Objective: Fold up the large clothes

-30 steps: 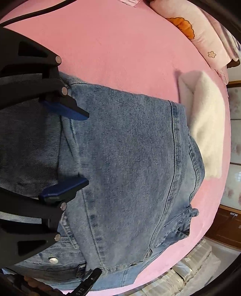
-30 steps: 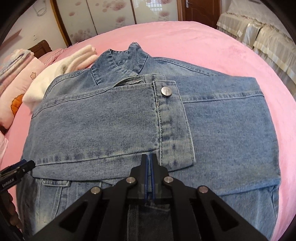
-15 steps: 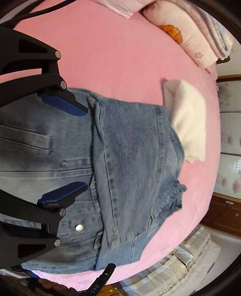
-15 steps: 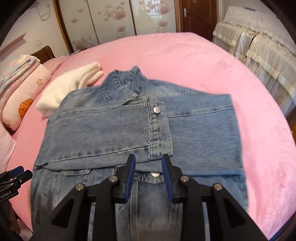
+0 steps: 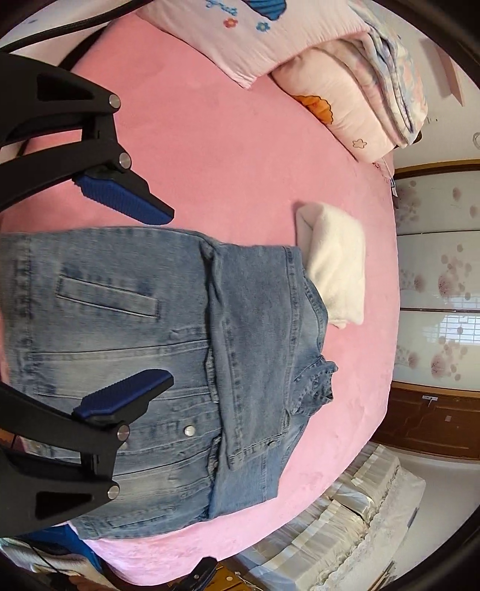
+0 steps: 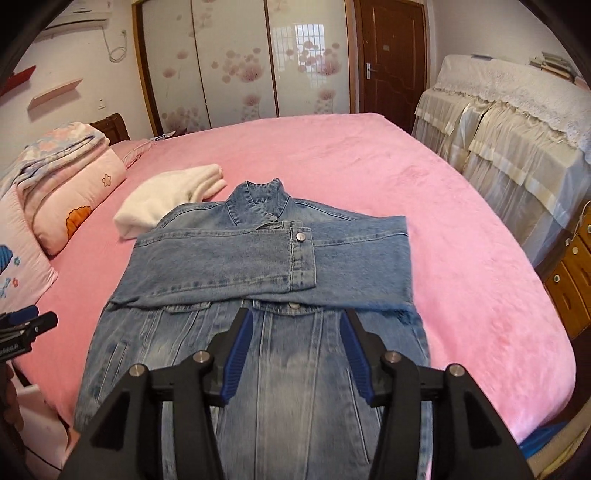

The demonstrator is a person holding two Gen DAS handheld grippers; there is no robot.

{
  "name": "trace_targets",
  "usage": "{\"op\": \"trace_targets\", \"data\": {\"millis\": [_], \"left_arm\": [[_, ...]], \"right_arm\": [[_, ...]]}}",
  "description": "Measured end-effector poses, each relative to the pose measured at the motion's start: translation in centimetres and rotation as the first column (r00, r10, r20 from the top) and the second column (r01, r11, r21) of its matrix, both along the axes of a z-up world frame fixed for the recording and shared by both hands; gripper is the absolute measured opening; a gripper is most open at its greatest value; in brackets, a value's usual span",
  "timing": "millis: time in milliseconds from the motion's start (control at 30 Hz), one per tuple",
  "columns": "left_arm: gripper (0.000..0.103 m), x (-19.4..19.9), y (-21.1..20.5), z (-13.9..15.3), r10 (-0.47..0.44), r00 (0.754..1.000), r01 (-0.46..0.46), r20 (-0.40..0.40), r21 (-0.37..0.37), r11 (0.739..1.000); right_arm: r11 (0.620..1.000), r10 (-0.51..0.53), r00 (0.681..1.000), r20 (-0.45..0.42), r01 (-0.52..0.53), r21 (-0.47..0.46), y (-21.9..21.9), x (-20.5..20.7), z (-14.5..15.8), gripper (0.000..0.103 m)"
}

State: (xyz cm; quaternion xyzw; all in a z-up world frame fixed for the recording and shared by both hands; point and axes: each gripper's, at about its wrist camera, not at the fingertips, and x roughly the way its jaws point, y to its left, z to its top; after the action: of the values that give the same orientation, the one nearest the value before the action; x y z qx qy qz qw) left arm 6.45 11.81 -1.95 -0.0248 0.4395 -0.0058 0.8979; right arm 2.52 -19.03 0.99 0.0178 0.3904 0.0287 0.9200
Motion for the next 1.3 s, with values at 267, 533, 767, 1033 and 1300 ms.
{"op": "trace_targets", "data": {"millis": [267,533,767,1033,1300], "left_arm": [[0.079,-3.8,0.8,-1.4,0.017,1.0,-0.017,-0.005,-0.03,0.999],[0.079,-6.0,2.4,-4.8,-0.057,0.996,0.05,-0.07,-0.095,0.994],[0.079,-6.7,5.7,-10.6,-0.028,0.981,-0.001,-0.19,-0.148,0.989],[0.079,-6.2,7.7,-15.1,-0.034,0.967,-0.02,-0.252,-0.208,0.978],[0.079,-6.1,6.6,-16.9,-0.088,0.962,0.028,-0.258,-0.225,0.974]], "right_arm": [[1.0,0.005,1.0,0.007,-0.005,-0.019,-0.5,-4.8,-0.5,0.05],[0.998,0.032,0.999,-0.031,-0.034,-0.051,-0.8,-7.7,-2.8,0.05],[0.997,0.041,0.995,-0.091,-0.046,-0.055,-2.1,-9.4,-6.2,0.05],[0.996,-0.065,0.984,-0.164,0.074,0.05,-7.9,-11.1,-10.7,0.05],[0.981,-0.131,0.962,-0.238,0.16,0.107,-13.0,-11.2,-14.5,0.05]]}}
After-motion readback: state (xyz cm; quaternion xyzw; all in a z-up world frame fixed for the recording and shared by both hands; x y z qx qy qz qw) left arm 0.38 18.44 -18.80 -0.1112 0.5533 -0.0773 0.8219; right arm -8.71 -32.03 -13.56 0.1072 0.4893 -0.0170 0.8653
